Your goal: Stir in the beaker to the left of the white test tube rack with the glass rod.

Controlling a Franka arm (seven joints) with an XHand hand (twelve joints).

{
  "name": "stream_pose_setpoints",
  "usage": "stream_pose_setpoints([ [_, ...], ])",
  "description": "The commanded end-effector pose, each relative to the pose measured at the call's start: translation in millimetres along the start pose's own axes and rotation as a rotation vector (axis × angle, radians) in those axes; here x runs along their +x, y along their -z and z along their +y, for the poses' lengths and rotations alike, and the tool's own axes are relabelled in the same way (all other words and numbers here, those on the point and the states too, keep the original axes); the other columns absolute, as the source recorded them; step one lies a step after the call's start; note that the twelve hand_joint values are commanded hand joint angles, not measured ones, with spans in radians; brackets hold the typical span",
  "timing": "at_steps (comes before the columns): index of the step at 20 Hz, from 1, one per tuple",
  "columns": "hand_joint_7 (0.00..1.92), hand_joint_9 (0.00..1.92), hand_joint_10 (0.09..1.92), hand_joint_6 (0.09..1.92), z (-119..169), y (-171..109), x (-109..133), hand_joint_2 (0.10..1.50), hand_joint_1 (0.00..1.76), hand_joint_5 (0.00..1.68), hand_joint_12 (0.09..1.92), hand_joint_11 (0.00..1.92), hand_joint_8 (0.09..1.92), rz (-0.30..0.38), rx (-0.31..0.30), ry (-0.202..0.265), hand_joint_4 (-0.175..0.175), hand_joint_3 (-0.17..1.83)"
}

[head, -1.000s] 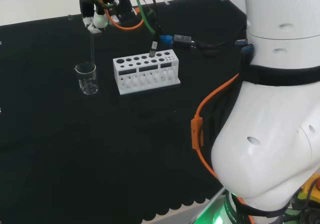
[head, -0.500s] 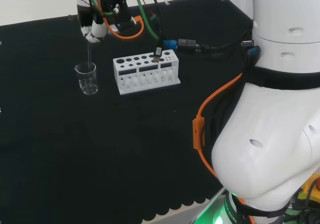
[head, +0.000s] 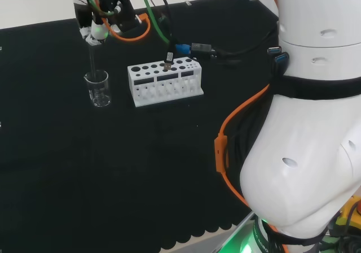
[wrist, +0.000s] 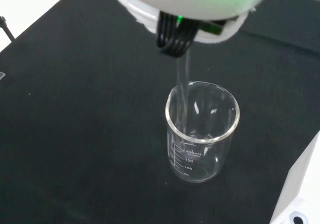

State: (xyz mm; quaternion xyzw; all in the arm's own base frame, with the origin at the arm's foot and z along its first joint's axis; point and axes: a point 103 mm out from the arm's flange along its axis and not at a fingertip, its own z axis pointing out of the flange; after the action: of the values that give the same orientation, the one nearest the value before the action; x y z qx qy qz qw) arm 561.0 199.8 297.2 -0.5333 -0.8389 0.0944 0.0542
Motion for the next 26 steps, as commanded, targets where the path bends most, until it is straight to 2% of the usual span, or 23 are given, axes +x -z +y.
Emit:
stream_pose_setpoints([
  [1, 1.39, 1.77, 0.44, 0.61, 2, -1, 2, 0.61, 1.33, 1.2, 0.74, 1.61, 0.73, 0.003, 0.008, -0.002, -0.175, 0.74],
  [11, 1.39, 1.77, 0.44, 0.61, 11, 2, -3, 0.61, 1.33, 1.2, 0.74, 1.61, 0.73, 0.035, 0.011, -0.002, -0.175, 0.74],
  [18, 1.39, 1.77, 0.44, 0.61, 22, 3, -12, 0.61, 1.33, 1.2, 0.74, 1.61, 0.73, 0.031, 0.014, 0.008, -0.175, 0.74],
  [22, 1.39, 1.77, 0.44, 0.61, 31, 0, -39, 0.61, 1.33, 1.19, 0.74, 1.61, 0.73, 0.067, 0.008, 0.009, -0.175, 0.74],
  [26, 1.39, 1.77, 0.44, 0.61, 24, -4, -49, 0.61, 1.33, 1.19, 0.74, 1.61, 0.73, 0.028, -0.017, -0.004, -0.175, 0.74],
])
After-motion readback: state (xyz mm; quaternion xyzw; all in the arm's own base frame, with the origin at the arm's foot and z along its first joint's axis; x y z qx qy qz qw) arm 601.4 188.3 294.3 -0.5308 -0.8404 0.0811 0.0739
